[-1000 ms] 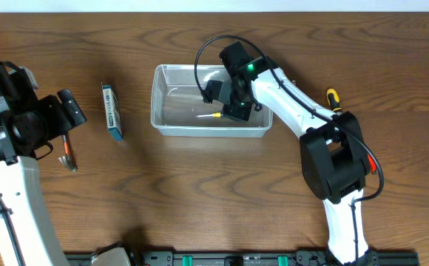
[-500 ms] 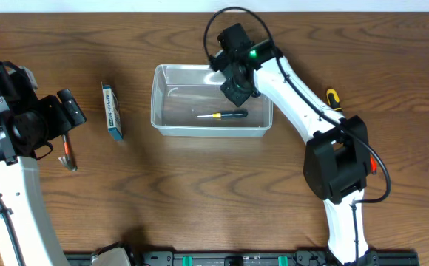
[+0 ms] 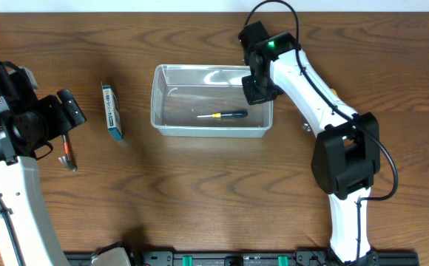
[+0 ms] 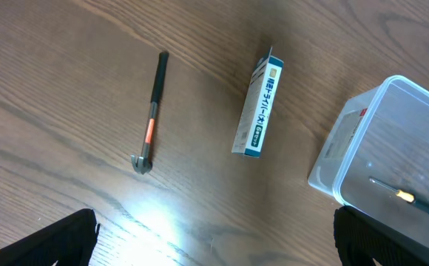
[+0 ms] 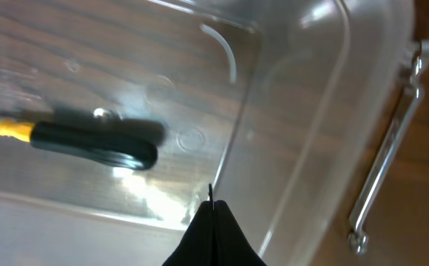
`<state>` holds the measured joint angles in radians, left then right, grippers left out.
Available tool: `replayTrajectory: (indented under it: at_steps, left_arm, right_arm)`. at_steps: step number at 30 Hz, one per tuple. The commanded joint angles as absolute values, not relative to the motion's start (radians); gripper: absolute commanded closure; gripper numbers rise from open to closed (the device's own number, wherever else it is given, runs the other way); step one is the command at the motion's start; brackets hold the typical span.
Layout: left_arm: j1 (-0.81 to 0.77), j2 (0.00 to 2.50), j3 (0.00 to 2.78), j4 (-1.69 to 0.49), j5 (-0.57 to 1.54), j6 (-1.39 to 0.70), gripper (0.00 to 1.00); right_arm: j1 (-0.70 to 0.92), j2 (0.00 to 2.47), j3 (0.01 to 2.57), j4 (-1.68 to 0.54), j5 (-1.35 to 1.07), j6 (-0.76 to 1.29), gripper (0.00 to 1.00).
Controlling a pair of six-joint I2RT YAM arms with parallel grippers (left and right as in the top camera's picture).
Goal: Pack container
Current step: 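Lift the right gripper out and move it toward the chrome wrench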
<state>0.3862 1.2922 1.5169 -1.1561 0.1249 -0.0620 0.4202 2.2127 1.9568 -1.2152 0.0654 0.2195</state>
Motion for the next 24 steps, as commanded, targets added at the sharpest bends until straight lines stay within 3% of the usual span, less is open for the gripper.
replayTrajectory:
  at_steps: [1,24]
  left_arm:
    - [0.392,1.287,1.539,-1.159,0.128,-0.050,0.02]
    - [0.392,1.287,1.539,-1.159,0.128,-0.050,0.02]
  right_arm:
    - [0.399,2.190,1.974,-1.237,0.079,0.303,0.99]
    - [0.336,2.190,1.974,-1.310,0.108,0.336,0.99]
